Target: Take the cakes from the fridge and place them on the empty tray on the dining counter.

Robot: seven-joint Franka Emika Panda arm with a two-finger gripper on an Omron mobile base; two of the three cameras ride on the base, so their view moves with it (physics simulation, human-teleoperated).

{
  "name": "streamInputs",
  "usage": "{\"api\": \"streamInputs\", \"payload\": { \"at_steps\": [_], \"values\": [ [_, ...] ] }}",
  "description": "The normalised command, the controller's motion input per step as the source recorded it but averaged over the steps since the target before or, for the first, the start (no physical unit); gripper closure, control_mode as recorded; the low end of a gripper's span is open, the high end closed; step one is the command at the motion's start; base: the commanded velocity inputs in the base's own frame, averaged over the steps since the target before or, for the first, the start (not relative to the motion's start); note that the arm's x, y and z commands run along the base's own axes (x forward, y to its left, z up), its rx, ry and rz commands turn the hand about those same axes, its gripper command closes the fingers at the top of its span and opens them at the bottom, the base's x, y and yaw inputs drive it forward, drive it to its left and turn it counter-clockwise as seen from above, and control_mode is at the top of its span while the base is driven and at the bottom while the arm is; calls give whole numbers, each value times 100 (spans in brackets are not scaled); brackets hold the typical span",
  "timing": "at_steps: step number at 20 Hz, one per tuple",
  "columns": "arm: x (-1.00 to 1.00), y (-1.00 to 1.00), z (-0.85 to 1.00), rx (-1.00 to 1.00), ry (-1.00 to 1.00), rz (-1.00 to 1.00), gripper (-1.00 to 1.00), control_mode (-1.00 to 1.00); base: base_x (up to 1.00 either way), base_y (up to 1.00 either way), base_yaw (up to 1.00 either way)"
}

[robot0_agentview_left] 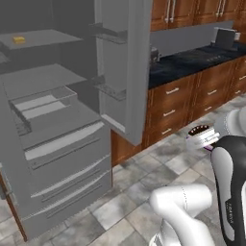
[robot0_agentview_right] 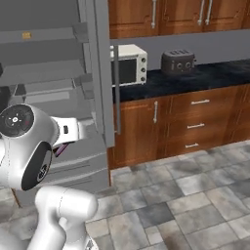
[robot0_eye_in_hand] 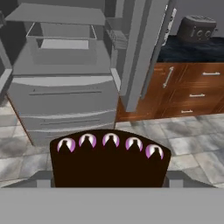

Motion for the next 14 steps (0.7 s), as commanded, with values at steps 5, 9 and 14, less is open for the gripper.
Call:
{"api": "streamInputs", "payload": {
  "at_steps": [5,9,14],
  "values": [
    [0,0,0,0,0,0,100,100,-27,0,-39],
    [0,0,0,0,0,0,100,100,-27,0,-38],
    [0,0,0,0,0,0,100,100,-24,0,-37]
  ]
}}
